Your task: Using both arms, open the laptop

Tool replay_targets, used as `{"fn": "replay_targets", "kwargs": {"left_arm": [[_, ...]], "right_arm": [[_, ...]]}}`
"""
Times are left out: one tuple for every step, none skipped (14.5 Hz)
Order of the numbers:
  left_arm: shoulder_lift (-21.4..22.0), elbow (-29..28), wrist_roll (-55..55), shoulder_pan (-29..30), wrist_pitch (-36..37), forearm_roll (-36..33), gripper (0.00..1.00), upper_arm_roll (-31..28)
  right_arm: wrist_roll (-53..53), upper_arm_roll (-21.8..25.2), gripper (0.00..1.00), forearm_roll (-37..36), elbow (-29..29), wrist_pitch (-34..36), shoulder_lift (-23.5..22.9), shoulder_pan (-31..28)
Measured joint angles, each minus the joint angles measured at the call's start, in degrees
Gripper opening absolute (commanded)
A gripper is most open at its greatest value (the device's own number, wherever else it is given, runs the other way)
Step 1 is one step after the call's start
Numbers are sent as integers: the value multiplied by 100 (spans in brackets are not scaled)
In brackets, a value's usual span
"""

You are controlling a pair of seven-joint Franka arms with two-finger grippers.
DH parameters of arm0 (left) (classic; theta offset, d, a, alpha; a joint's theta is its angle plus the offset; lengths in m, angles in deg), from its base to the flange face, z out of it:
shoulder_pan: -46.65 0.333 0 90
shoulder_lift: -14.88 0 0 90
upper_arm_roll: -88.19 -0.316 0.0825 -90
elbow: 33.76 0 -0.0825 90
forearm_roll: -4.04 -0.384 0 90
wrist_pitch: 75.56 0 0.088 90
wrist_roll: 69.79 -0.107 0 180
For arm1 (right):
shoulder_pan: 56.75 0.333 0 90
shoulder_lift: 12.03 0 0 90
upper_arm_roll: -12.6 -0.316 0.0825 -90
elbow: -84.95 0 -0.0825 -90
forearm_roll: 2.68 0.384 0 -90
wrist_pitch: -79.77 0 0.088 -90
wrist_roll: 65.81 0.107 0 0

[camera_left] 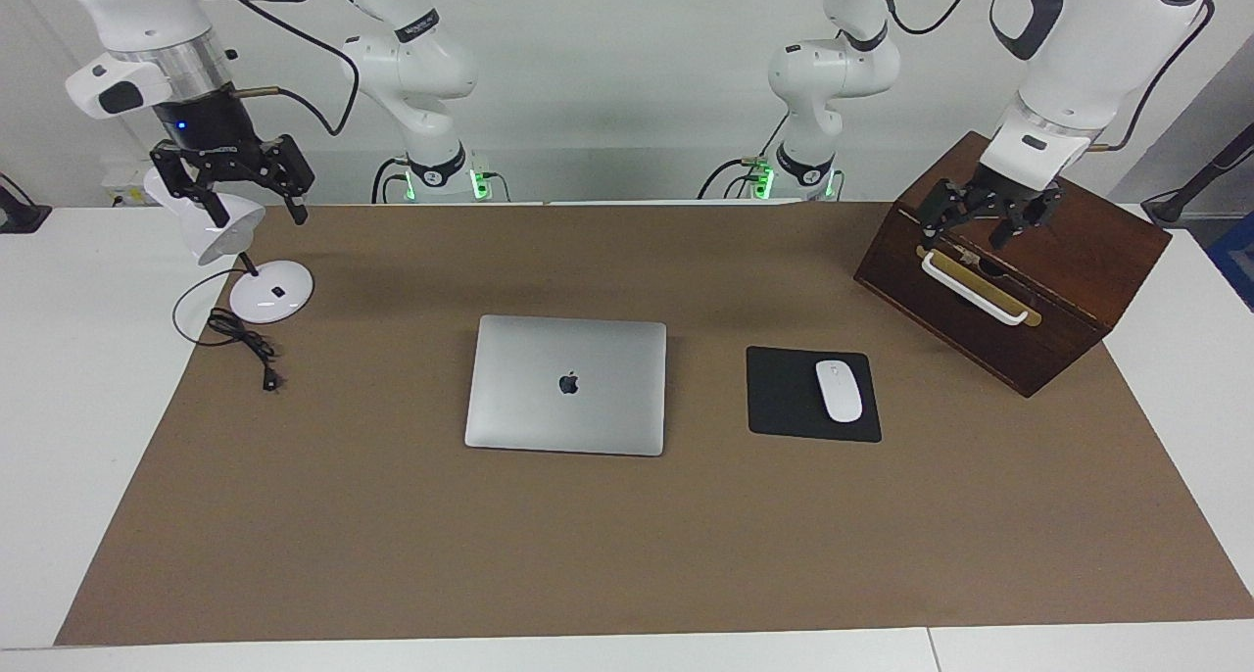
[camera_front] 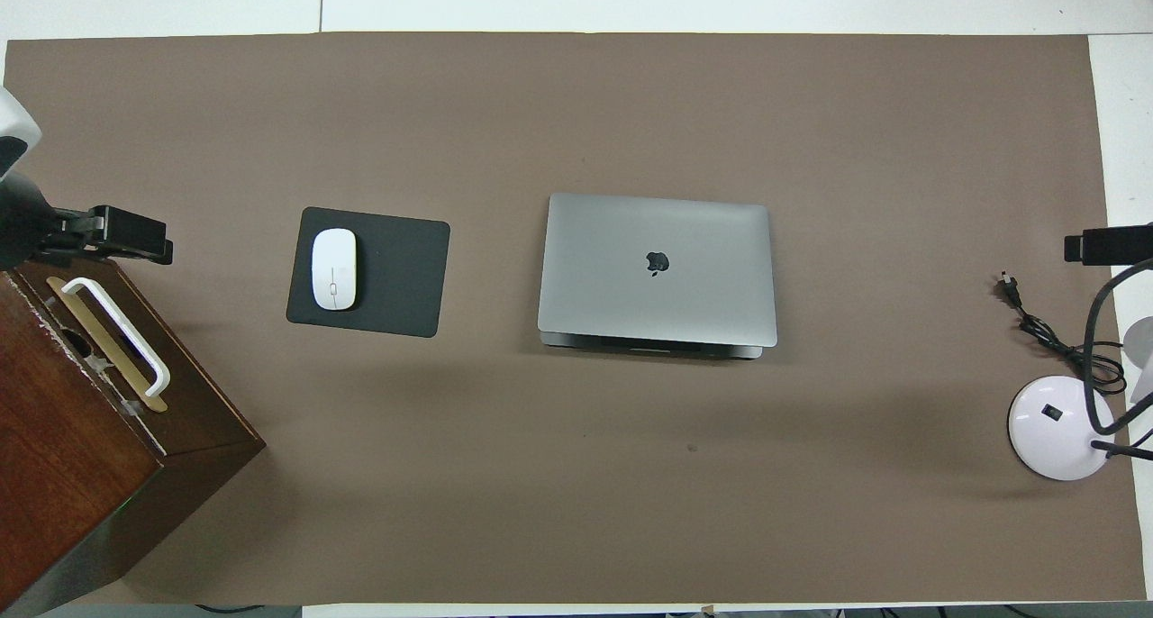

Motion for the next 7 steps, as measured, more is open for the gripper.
{"fn": "replay_targets", "kwargs": {"left_arm": [[0, 0, 2, 0, 0, 0, 83, 1], [0, 0, 4, 0, 0, 1, 54, 2], [0, 0, 4, 0, -1, 1, 28, 3], [0, 0, 5, 0, -1, 1, 5, 3], [0, 0, 6, 0, -1, 2, 0, 4], [0, 0, 8, 0, -1, 2, 0, 4], [0, 0, 18, 0, -1, 3, 0, 3]], "right_arm": [[0, 39, 100, -1, 0, 5, 0, -27], [0, 78, 100, -1, -1, 5, 0, -78], [0, 115, 100, -1, -4, 4, 0, -119], [0, 129, 100, -1, -15, -4, 0, -149], [0, 137, 100, -1, -40, -39, -1, -153], [0, 132, 100, -1, -106, -176, -3, -152], [0, 124, 100, 4, -231, -424, -8, -150]]}}
